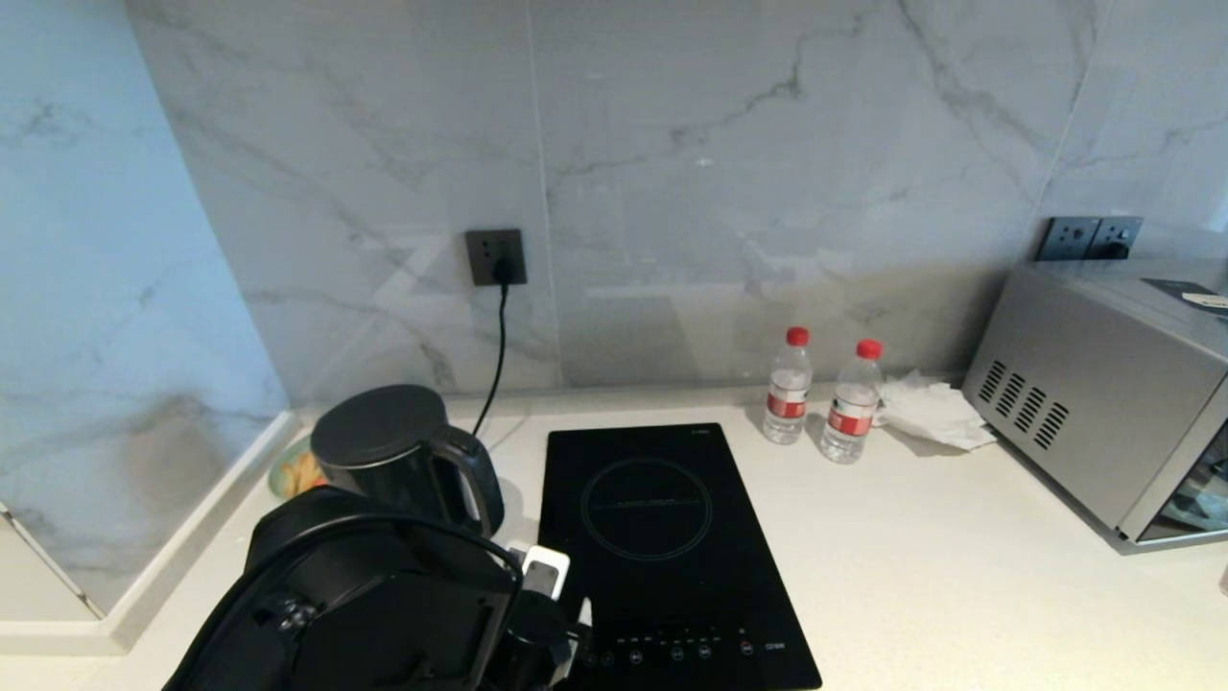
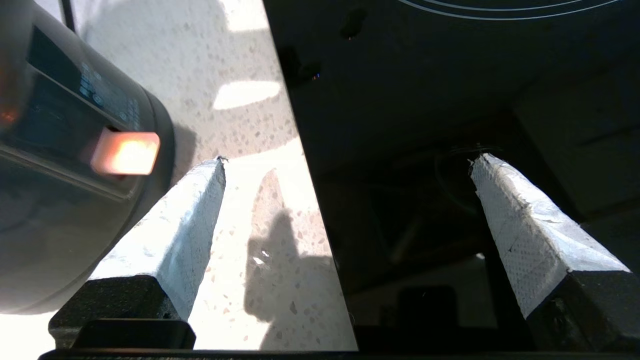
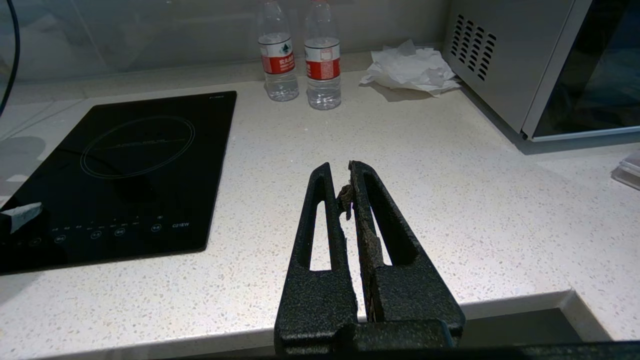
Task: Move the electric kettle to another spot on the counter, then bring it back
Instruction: Finish boiling water
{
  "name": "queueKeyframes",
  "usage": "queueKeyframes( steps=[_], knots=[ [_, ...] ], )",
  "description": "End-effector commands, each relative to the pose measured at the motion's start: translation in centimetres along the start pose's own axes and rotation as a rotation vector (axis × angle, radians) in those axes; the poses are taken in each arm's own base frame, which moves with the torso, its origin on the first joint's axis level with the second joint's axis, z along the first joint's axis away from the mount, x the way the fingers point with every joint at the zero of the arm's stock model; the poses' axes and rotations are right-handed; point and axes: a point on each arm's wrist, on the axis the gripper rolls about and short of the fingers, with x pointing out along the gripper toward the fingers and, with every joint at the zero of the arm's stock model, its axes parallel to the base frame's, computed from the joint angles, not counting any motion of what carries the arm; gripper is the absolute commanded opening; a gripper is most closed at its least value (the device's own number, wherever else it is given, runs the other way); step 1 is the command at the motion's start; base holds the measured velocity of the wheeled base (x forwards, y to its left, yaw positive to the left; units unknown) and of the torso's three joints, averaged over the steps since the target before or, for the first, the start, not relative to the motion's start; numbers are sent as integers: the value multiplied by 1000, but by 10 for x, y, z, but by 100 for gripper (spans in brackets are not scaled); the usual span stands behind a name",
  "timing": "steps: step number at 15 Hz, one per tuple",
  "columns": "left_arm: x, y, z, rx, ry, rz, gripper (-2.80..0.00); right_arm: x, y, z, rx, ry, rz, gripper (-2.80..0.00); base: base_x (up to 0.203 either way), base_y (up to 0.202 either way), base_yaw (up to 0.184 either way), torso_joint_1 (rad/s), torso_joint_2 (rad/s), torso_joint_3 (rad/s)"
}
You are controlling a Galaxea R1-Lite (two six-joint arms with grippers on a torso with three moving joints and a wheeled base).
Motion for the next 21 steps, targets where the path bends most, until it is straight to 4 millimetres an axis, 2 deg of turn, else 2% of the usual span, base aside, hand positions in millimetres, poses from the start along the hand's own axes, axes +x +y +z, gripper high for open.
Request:
queueKeyframes(
  steps=[1, 9, 14, 16, 18, 21],
  knots=[
    [5, 1, -11, 48, 27, 15, 0, 0, 0, 0, 0, 0, 0, -280, 0, 0, 0, 0, 0, 0],
    [6, 10, -11, 113, 42, 41, 0, 0, 0, 0, 0, 0, 0, -280, 0, 0, 0, 0, 0, 0],
    [-12, 18, -12, 161, 78, 3, 0, 0, 0, 0, 0, 0, 0, -280, 0, 0, 0, 0, 0, 0],
    [-22, 22, -19, 112, 121, -55, 0, 0, 0, 0, 0, 0, 0, -280, 0, 0, 0, 0, 0, 0],
    [-33, 25, -34, 93, 197, -110, 0, 0, 0, 0, 0, 0, 0, -280, 0, 0, 0, 0, 0, 0],
    [-38, 11, -29, 8, 169, -155, 0, 0, 0, 0, 0, 0, 0, -280, 0, 0, 0, 0, 0, 0]
  ],
)
